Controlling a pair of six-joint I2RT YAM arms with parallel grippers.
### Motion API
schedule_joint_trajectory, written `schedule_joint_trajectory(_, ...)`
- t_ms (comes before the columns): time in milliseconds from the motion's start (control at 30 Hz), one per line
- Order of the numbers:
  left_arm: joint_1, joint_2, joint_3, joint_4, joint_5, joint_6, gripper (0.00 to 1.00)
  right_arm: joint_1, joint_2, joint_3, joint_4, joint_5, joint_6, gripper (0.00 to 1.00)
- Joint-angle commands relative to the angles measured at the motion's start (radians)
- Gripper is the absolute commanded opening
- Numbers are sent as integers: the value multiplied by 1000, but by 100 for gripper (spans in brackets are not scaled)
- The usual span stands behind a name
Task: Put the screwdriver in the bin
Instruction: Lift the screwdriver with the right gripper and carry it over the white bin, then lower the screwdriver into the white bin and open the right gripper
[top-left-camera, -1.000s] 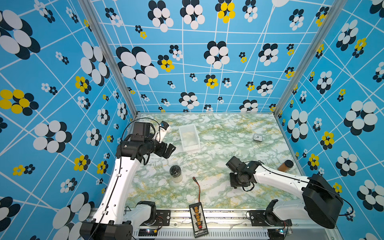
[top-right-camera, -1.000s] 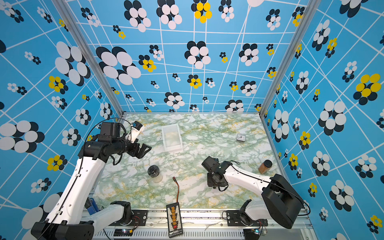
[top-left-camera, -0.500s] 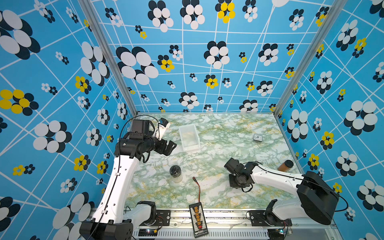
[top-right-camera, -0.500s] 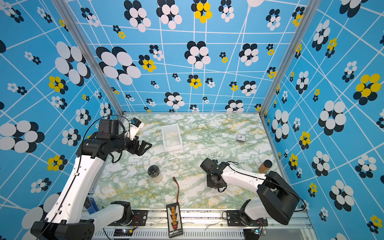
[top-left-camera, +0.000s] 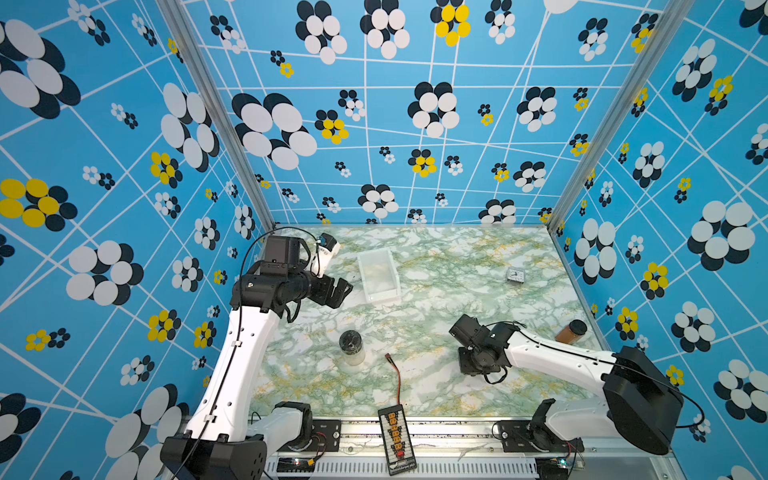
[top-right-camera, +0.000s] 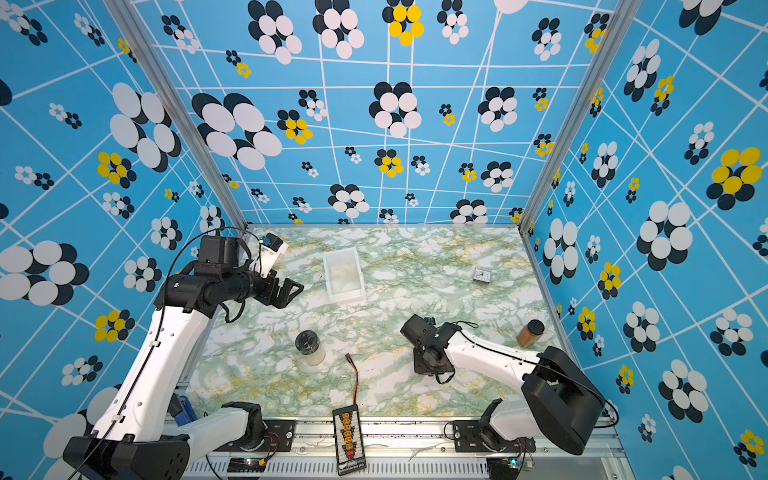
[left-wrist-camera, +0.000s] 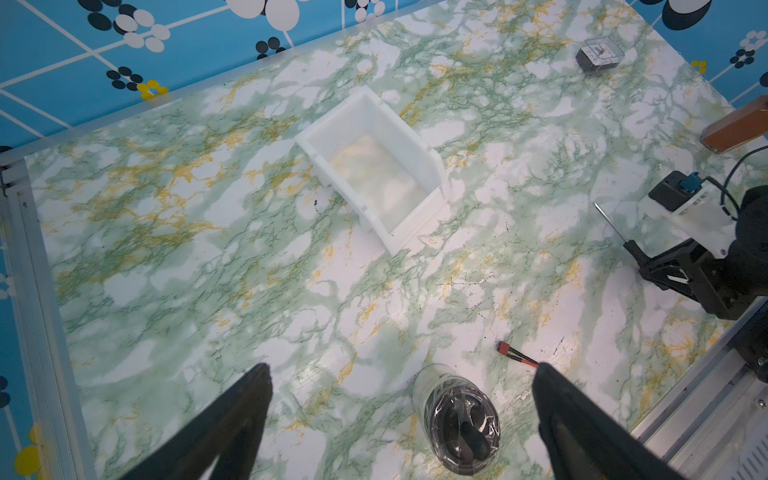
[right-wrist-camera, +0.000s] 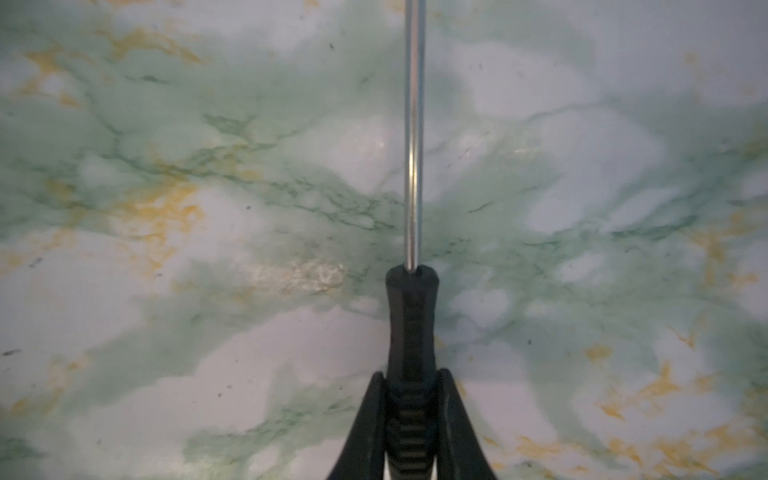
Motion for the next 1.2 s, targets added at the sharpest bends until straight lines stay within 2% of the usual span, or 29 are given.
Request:
schedule_joint_trajectory(0,-6,9,13,21,-13,-17,99,7,-36,121,-83,30,-56,14)
schedule_joint_trajectory(133,-7,11,2,35,21,-36,99,7,-5,273,-129,46,-116,14)
schedule_joint_trajectory(267,-10,-2,-42,75,39,-40,99,7,99,465,-142,69,-198,14)
schedule_joint_trajectory(500,-13,-36,-106,120,1,-27,99,0,395,835,-151,67,-344,12)
schedule_joint_trajectory(667,-12,-64,-110,136,-15,-26,99,-6,620,1117,-177,17,-398,12)
schedule_joint_trajectory(900,-11,-55,-108,149,-6,-50,99,-34,888,1432,-208,-41,-457,12)
schedule_joint_trajectory(1167,-13,-41,-97,150,9,-66,99,-40,1042,1572,-192,-96,-523,13)
